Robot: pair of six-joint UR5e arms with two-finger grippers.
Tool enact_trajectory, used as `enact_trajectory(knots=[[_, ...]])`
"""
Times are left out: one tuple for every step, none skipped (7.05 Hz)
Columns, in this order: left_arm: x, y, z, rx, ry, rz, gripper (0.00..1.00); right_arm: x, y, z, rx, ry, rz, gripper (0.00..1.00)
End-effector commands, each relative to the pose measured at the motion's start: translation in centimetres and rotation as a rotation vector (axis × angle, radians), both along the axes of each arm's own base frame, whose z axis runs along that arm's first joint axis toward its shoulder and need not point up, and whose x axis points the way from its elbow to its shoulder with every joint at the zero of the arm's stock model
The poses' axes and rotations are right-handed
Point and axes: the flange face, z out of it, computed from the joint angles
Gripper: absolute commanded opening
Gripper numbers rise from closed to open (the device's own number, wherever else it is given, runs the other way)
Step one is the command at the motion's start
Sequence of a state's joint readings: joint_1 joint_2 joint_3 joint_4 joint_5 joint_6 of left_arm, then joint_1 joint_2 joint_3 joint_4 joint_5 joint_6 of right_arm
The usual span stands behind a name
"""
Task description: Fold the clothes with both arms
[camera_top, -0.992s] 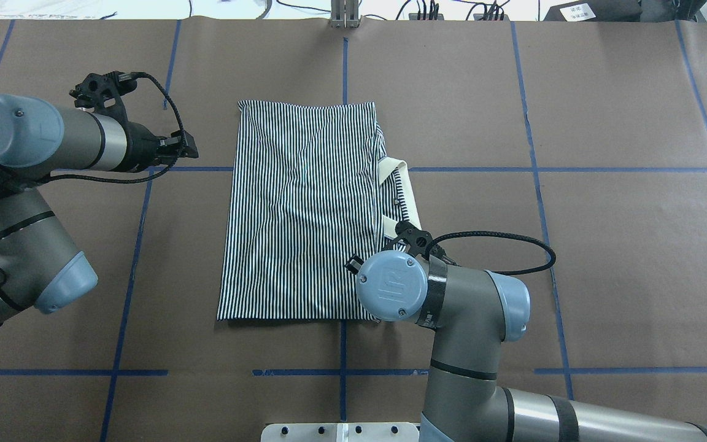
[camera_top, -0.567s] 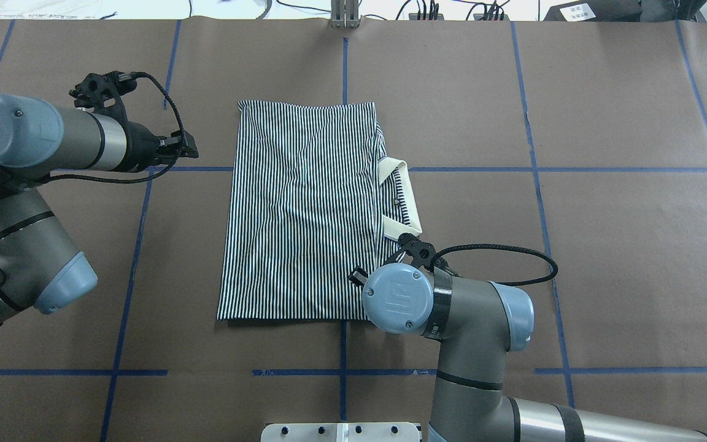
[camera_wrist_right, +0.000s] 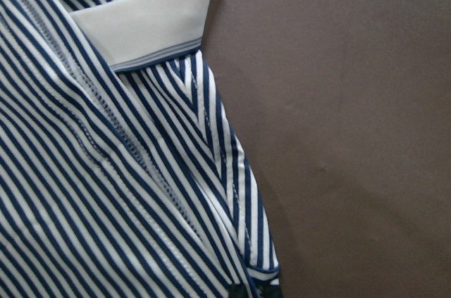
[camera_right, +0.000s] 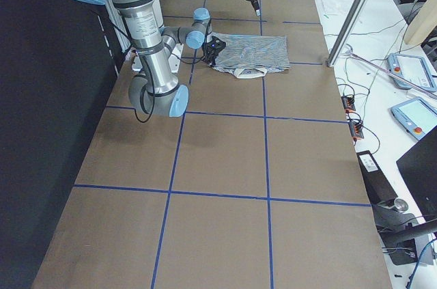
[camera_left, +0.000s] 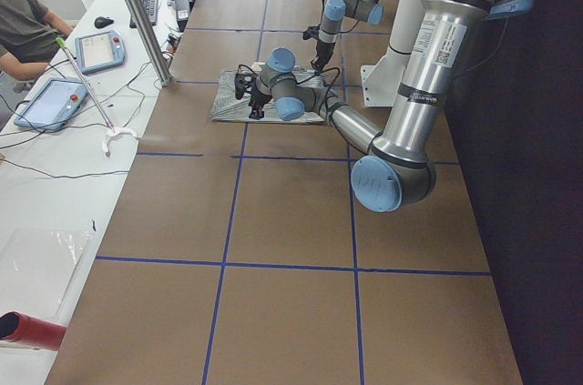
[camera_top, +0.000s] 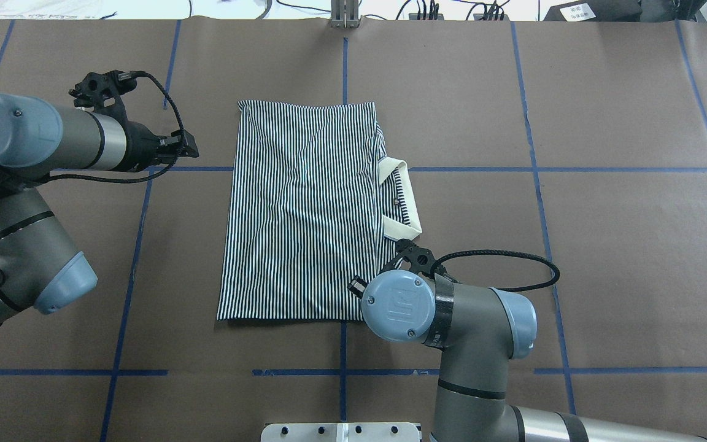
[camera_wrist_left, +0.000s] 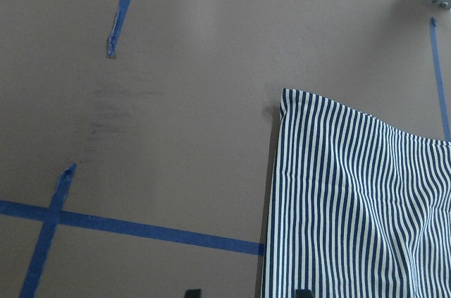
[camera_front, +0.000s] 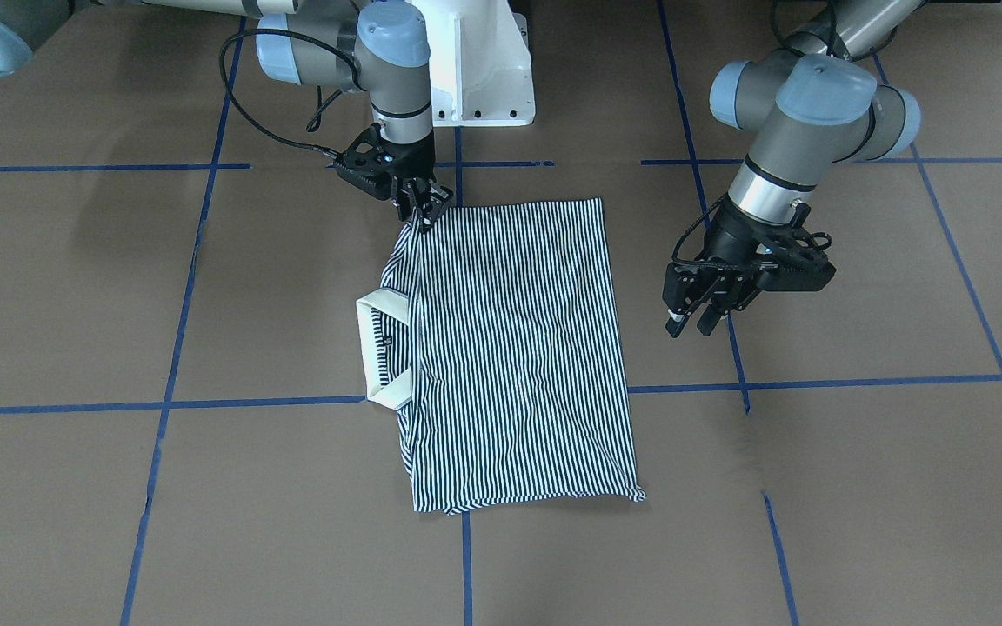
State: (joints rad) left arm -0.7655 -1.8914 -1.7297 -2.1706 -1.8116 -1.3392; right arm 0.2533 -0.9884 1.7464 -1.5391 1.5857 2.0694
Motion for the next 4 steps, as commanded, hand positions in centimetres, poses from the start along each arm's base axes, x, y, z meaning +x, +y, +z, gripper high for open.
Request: enact_trajectory(knots=[[-0.08, 0.08, -0.25, 0.002, 0.004, -0.001, 0.54, -0.68, 1.14, 0.0, -0.002, -0.001, -0.01, 0.0], [-0.08, 0.08, -0.25, 0.002, 0.004, -0.001, 0.54, -0.24, 1.04, -0.66, 0.001, -0.014, -0.007, 0.0], [-0.08, 0.08, -0.25, 0.002, 0.004, -0.001, 0.54, -0.15, 1.06, -0.7, 0.001, -0.016, -0.007, 0.0], [-0.08, 0.1, -0.25, 0.002, 0.005, 0.001, 0.54, 0.17, 0.61, -0.7, 0.003, -0.015, 0.001, 0.0]])
